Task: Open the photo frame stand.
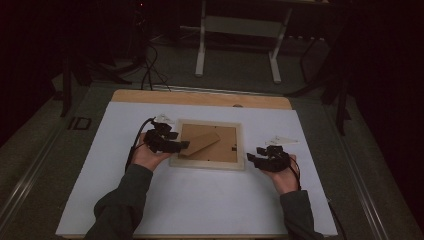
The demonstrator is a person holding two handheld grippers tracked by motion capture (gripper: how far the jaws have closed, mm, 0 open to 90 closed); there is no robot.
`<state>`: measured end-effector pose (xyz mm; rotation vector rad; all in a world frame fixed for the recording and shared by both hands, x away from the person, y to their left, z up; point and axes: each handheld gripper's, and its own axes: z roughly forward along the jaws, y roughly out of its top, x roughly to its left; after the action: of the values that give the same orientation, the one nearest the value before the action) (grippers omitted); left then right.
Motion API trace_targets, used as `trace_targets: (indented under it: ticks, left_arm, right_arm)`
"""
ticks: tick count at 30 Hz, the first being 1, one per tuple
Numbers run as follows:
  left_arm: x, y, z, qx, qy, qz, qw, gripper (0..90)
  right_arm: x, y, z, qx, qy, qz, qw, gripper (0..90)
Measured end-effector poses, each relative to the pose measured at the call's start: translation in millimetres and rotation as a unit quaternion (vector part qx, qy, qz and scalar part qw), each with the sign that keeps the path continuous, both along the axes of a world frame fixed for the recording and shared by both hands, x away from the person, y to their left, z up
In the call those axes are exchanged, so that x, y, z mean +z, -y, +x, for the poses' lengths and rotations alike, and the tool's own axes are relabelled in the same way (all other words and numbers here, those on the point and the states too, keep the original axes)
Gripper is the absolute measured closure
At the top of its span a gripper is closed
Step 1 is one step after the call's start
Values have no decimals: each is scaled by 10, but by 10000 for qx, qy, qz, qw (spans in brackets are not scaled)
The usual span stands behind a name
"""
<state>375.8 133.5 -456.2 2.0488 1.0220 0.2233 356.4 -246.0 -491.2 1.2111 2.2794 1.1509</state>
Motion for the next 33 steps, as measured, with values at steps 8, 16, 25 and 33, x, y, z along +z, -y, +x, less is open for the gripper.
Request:
trace_targets:
  ticks: [8,16,25,33]
  left_arm:
    - [-41,60,136,-144,-236,25,9996,305]
    - [-81,108,252,-158,-398,91,9990,283]
    - [-147,143,386,-162,-680,16,9976,271]
    - [-195,209,458,-276,-897,89,9955,272]
  right_arm:
    - [3,0,-2,-5,5,9,10000,475]
    - [4,9,-1,-22,1,7,10000,473]
    - [2,10,-1,-30,-2,2,10000,472]
    - [-2,21,3,-26,-8,-10,10000,472]
